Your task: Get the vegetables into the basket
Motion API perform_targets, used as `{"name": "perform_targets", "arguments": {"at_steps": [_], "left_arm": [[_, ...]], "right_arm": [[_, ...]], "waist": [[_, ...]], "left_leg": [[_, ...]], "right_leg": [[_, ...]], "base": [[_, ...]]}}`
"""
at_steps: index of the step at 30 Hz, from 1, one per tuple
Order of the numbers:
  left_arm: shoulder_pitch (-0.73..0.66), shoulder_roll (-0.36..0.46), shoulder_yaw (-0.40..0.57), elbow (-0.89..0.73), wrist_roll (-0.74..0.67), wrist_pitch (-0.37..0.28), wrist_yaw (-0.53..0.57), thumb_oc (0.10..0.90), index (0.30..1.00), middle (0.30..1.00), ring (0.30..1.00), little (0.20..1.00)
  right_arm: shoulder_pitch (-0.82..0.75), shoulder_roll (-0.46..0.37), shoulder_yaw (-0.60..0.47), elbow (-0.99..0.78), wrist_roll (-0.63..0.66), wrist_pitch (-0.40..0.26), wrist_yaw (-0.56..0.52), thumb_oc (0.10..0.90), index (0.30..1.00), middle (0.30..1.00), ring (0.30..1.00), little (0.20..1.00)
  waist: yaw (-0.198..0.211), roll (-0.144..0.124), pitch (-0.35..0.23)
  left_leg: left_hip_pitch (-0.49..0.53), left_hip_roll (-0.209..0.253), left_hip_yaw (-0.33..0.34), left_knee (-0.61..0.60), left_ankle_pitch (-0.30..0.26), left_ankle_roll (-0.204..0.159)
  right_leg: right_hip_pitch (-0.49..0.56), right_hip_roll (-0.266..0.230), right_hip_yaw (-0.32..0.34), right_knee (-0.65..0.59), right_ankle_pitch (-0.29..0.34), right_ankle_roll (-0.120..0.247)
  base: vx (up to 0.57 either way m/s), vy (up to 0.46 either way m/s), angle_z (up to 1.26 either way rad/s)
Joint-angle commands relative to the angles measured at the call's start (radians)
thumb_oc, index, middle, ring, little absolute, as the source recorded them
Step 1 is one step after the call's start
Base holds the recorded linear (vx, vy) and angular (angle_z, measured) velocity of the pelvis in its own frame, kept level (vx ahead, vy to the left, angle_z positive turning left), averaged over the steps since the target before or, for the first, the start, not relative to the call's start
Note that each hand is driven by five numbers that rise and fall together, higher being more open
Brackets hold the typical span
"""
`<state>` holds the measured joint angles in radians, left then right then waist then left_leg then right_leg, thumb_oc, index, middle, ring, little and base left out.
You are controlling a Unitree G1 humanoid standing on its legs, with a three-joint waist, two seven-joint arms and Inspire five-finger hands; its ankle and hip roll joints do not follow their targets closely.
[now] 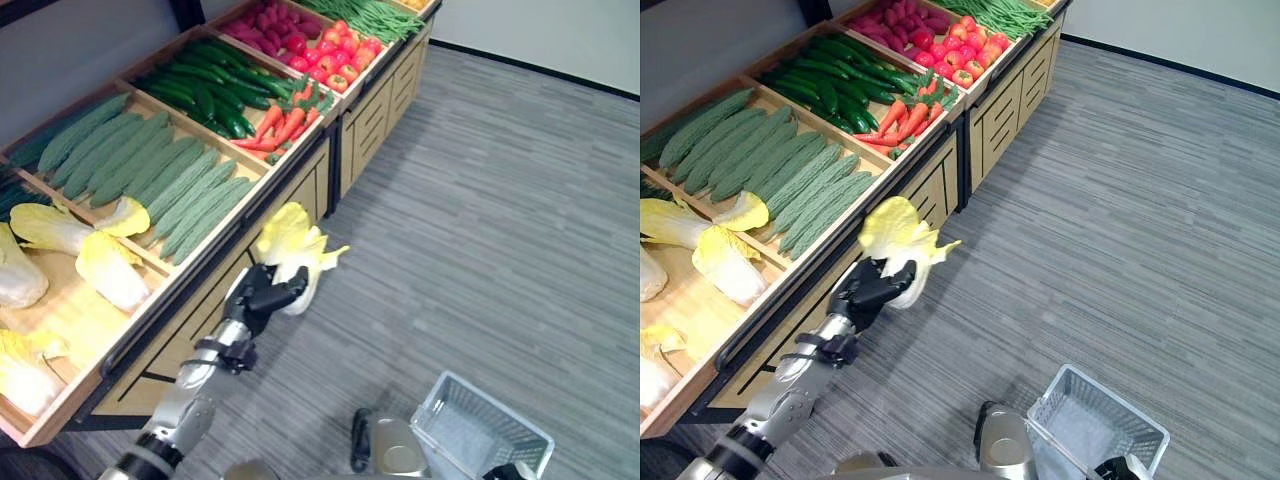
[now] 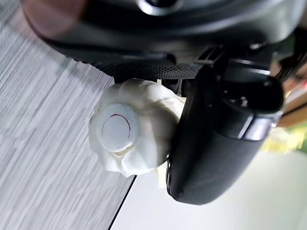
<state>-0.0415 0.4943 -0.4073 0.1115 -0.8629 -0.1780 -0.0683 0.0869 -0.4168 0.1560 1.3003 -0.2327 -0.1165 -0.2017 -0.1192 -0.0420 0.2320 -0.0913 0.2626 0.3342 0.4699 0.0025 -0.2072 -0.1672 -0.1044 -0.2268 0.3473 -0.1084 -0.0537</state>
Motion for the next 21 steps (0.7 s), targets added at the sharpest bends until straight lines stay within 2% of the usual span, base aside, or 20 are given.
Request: {"name": "perform_targets", "arguments": {"at_steps": [1, 2, 3, 5, 6, 7, 8, 11, 14, 15, 16, 19, 21], "left_arm": [[-0.071, -0.013, 0.067, -0.203, 0.041, -0.128, -0.036, 0.400, 0.300, 0.300, 0.300, 0.300], [-0.071, -0.013, 0.068, -0.203, 0.041, -0.128, -0.036, 0.400, 0.300, 0.300, 0.300, 0.300], [-0.055, 0.001, 0.079, -0.204, 0.039, -0.133, -0.043, 0.400, 0.300, 0.300, 0.300, 0.300], [-0.051, 0.010, 0.080, -0.213, 0.042, -0.139, -0.041, 0.400, 0.300, 0.300, 0.300, 0.300], [-0.051, 0.010, 0.080, -0.213, 0.042, -0.139, -0.041, 0.400, 0.300, 0.300, 0.300, 0.300], [-0.058, 0.014, 0.077, -0.224, 0.032, -0.136, -0.049, 0.400, 0.300, 0.300, 0.300, 0.300], [-0.080, 0.011, 0.060, -0.216, 0.028, -0.134, -0.060, 0.400, 0.300, 0.300, 0.300, 0.300], [-0.092, 0.012, 0.044, -0.217, 0.032, -0.141, -0.057, 0.400, 0.300, 0.300, 0.300, 0.300], [-0.112, 0.017, 0.028, -0.209, 0.024, -0.144, -0.053, 0.400, 0.300, 0.300, 0.300, 0.300], [-0.127, 0.017, 0.027, -0.202, 0.025, -0.148, -0.046, 0.400, 0.300, 0.300, 0.300, 0.300], [-0.127, 0.017, 0.027, -0.202, 0.025, -0.148, -0.047, 0.400, 0.300, 0.300, 0.300, 0.300], [-0.137, 0.018, 0.028, -0.193, 0.023, -0.149, -0.039, 0.400, 0.300, 0.300, 0.300, 0.300], [-0.142, 0.014, 0.030, -0.189, 0.020, -0.147, -0.039, 0.400, 0.300, 0.300, 0.300, 0.300]], "right_arm": [[-0.021, -0.105, -0.011, -0.019, 0.061, -0.008, -0.048, 0.400, 0.300, 0.300, 0.300, 0.300], [-0.022, -0.105, -0.011, -0.019, 0.061, -0.008, -0.048, 0.400, 0.300, 0.300, 0.300, 0.300], [-0.015, -0.116, -0.008, -0.027, 0.051, -0.015, -0.051, 0.400, 0.300, 0.300, 0.300, 0.300], [-0.027, -0.125, 0.001, -0.024, 0.050, -0.019, -0.060, 0.400, 0.300, 0.300, 0.300, 0.300], [-0.027, -0.125, 0.001, -0.024, 0.050, -0.019, -0.060, 0.400, 0.300, 0.300, 0.300, 0.300], [-0.040, -0.127, -0.006, -0.007, 0.058, -0.017, -0.062, 0.400, 0.300, 0.300, 0.300, 0.300], [-0.027, -0.124, -0.015, 0.004, 0.054, -0.016, -0.064, 0.400, 0.300, 0.300, 0.300, 0.300], [-0.030, -0.120, -0.021, 0.012, 0.054, -0.013, -0.065, 0.400, 0.300, 0.300, 0.300, 0.300], [-0.031, -0.105, -0.015, 0.015, 0.046, -0.003, -0.065, 0.400, 0.300, 0.300, 0.300, 0.300], [-0.040, -0.096, -0.011, 0.008, 0.049, -0.003, -0.069, 0.400, 0.300, 0.300, 0.300, 0.300], [-0.040, -0.096, -0.011, 0.008, 0.049, -0.002, -0.069, 0.400, 0.300, 0.300, 0.300, 0.300], [-0.052, -0.071, -0.010, 0.023, 0.057, 0.004, -0.068, 0.400, 0.300, 0.300, 0.300, 0.300], [-0.049, -0.062, -0.015, 0.033, 0.063, 0.005, -0.068, 0.400, 0.300, 0.300, 0.300, 0.300]], "waist": [[0.029, -0.001, 0.018], [0.029, -0.001, 0.015], [0.046, 0.007, 0.008], [0.078, 0.018, 0.010], [0.078, 0.019, 0.008], [0.073, 0.028, 0.002], [0.060, 0.021, -0.003], [0.062, 0.014, -0.005], [0.060, -0.013, 0.005], [0.063, -0.023, 0.019], [0.064, -0.024, 0.018], [0.074, -0.034, 0.046], [0.070, -0.037, 0.051]], "left_leg": [[-0.016, -0.138, -0.179, -0.235, 0.022, 0.097], [-0.018, -0.139, -0.178, -0.238, 0.025, 0.097], [-0.041, -0.116, -0.257, -0.349, 0.069, 0.092], [-0.060, -0.132, -0.383, -0.442, 0.125, 0.088], [-0.061, -0.131, -0.383, -0.443, 0.127, 0.088], [-0.053, -0.142, -0.374, -0.443, 0.105, 0.095], [-0.047, -0.156, -0.325, -0.428, 0.093, 0.105], [-0.045, -0.175, -0.305, -0.418, 0.076, 0.122], [-0.044, -0.198, -0.235, -0.394, 0.039, 0.149], [-0.053, -0.206, -0.206, -0.372, 0.020, 0.161], [-0.054, -0.206, -0.204, -0.371, 0.019, 0.161], [-0.045, -0.213, -0.155, -0.346, -0.011, 0.174], [-0.042, -0.219, -0.145, -0.341, -0.019, 0.178]], "right_leg": [[0.116, -0.028, 0.093, -0.212, 0.073, 0.151], [0.114, -0.029, 0.093, -0.214, 0.075, 0.151], [0.110, -0.017, 0.150, -0.210, 0.066, 0.168], [0.123, -0.002, 0.208, -0.209, 0.051, 0.171], [0.121, -0.002, 0.208, -0.211, 0.053, 0.171], [0.126, -0.004, 0.245, -0.194, 0.034, 0.180], [0.124, -0.030, 0.258, -0.196, 0.043, 0.199], [0.112, -0.048, 0.277, -0.192, 0.050, 0.208], [0.068, -0.079, 0.316, -0.182, 0.089, 0.236], [0.036, -0.089, 0.307, -0.168, 0.113, 0.246], [0.034, -0.088, 0.309, -0.167, 0.113, 0.246], [0.002, -0.107, 0.242, -0.152, 0.165, 0.247], [-0.001, -0.113, 0.228, -0.157, 0.188, 0.251]], "base": [[0.12, 0.057, -1.21], [0.27, 0.163, -1.34], [0.21, 0.158, -0.75], [0.22, 0.168, -1.00], [0.18, 0.200, -1.36], [0.20, 0.326, -1.22], [0.20, 0.330, -1.09], [0.07, 0.211, -0.55], [0.03, 0.228, -0.47], [0.00, 0.175, -0.74], [-0.01, 0.154, -0.88], [0.03, 0.131, -0.50], [0.02, 0.068, -0.36]]}}
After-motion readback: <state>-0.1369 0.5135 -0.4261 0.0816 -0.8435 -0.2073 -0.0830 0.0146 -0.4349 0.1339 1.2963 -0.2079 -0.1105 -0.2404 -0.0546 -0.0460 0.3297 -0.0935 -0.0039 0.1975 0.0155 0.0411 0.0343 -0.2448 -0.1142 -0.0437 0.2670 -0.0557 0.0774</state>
